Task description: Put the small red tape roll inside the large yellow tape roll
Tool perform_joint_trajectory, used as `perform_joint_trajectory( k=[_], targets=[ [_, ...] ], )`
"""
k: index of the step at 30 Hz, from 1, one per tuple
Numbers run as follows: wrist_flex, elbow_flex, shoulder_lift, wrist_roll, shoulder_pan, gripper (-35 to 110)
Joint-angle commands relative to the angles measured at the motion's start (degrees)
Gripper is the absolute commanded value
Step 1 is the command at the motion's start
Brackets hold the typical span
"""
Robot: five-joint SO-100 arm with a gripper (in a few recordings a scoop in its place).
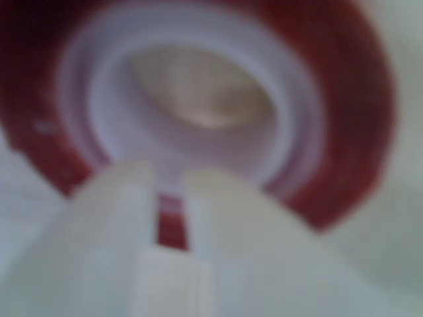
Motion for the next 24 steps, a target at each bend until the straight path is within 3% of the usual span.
perform_joint_trajectory(
  k=[1, 13, 24],
  targets=[
    [1.14, 0.62, 9.32, -1.32, 1.32, 0],
    [1.14, 0.26, 4.04, -1.67, 2.2, 0],
    [1.14, -35.33, -19.78, -1.76, -2.02, 0]
  ],
)
